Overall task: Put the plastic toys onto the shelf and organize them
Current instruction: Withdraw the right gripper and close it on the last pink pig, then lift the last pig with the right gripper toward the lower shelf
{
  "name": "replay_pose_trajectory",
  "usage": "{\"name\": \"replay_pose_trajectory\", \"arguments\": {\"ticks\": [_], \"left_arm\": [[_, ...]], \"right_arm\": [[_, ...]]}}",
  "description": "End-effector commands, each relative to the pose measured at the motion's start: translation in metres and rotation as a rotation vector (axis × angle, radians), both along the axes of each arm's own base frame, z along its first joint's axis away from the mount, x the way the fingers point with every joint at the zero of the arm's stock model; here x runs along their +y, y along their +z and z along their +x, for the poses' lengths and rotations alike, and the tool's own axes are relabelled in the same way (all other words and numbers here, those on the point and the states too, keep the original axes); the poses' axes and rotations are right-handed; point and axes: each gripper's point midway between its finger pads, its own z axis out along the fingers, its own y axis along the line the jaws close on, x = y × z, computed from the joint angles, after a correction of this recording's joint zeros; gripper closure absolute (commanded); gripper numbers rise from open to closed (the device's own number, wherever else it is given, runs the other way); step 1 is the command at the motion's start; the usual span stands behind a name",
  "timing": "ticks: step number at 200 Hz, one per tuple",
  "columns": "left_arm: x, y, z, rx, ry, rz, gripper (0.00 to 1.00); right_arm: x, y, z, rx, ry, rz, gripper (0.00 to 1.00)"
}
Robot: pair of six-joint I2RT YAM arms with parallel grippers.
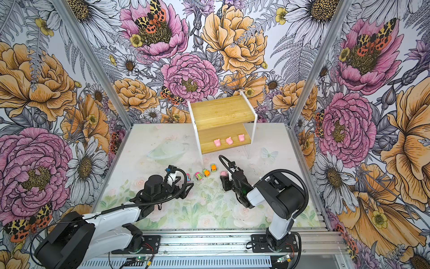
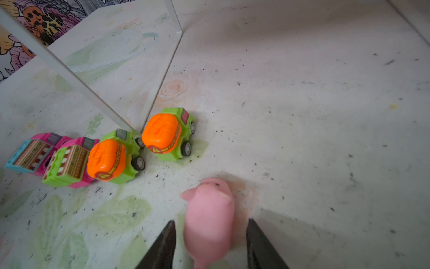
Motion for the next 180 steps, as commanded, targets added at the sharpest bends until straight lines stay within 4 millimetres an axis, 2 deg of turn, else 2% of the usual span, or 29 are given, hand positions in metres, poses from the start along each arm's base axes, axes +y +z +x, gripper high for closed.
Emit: {"name": "replay_pose_trajectory", "arguments": {"ticks": [1, 75, 140, 159, 180], "left_arm": [[-0.005, 0.008, 0.006, -0.025, -0.005, 0.002, 0.01], [-0.005, 0.008, 0.006, -0.024, -0.004, 0.004, 0.01], [-0.004, 0.008, 0.006, -0.024, -0.001, 0.003, 0.01], [-0.004, 0.009, 0.006, -0.026, -0.002, 0.002, 0.01], [-0.004, 0.008, 0.006, -0.023, -0.001, 0.004, 0.01]], "right_arm": [[0.005, 0.007, 0.010, -0.036, 0.011, 0.021, 0.54], [0.014, 0.010, 0.008, -0.038, 0.048, 0.063, 0.69], [0.016, 0.020, 0.008, -0.051, 0.055, 0.096, 0.74], [0.017, 0.027, 0.008, -0.059, 0.057, 0.113, 0.74], [0.019, 0.045, 0.008, -0.084, 0.057, 0.144, 0.74]]}}
